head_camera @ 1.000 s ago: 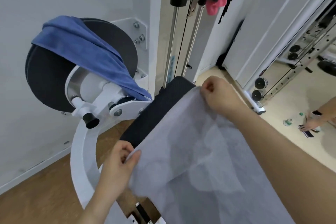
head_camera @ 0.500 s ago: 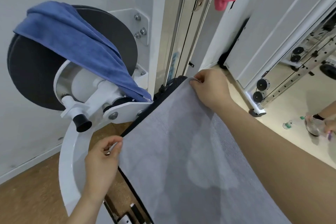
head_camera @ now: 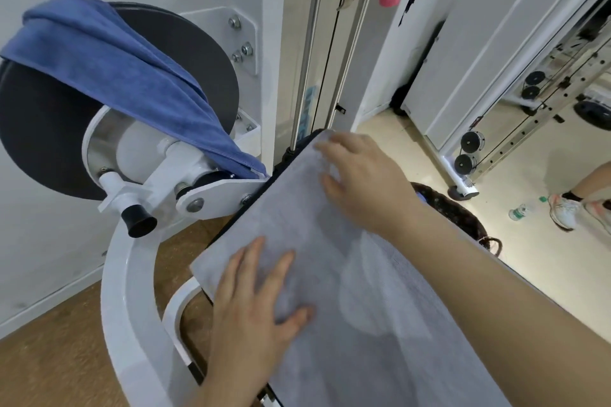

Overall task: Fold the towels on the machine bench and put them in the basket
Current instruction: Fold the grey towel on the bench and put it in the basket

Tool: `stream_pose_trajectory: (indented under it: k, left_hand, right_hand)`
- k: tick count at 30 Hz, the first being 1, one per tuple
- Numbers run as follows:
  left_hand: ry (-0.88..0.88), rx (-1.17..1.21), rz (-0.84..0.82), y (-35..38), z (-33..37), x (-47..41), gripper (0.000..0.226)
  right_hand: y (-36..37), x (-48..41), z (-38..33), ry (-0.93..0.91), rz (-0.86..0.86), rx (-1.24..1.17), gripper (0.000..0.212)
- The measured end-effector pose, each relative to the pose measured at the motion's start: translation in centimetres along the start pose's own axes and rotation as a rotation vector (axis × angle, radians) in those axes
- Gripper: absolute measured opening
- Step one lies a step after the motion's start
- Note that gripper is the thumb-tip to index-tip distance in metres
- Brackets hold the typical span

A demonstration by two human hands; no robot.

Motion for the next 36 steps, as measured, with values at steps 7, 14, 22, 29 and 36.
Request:
stream_pose_trajectory:
  k: [7, 14, 22, 29, 36]
  left_hand:
    - [-0.174, -0.046, -0.393, 1.4, -0.1, -0.3, 0.121]
    - [-0.068, -0.074, -0.266, -0.1, 2.1, 0.5, 0.098]
    - [0.309, 0.018, -0.236, 3.0, 15.5, 11.1, 0.053]
    - [0.461, 0.107, -0.303, 7.7, 25.8, 19.2, 0.049]
    - [0.512, -0.010, -0.403, 11.3, 32.8, 24.1, 0.031]
  right_hand:
    - [1.9, 7.9, 3.0, 0.045, -0.153, 0.284, 0.063]
    - [0.4, 8.9, 3.4, -0.005, -0.229, 0.208, 0.060]
    - [-7.4, 25.2, 8.9, -0.031, -0.158, 0.107, 0.047]
    - [-11.3, 37.3, 16.7, -0.014, -0.190, 0.285, 0.065]
    - [-11.8, 42.9, 22.2, 0.042, -0.296, 0.315, 0.055]
Point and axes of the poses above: each hand's wrist, its own x-axis away from the middle knuckle, its own y-axis out of the palm, z = x × y, the point moved 6 cm from there along -x, towards the middle knuckle, and after that the axes turned 14 degrees about y, right-handed, at the moved point
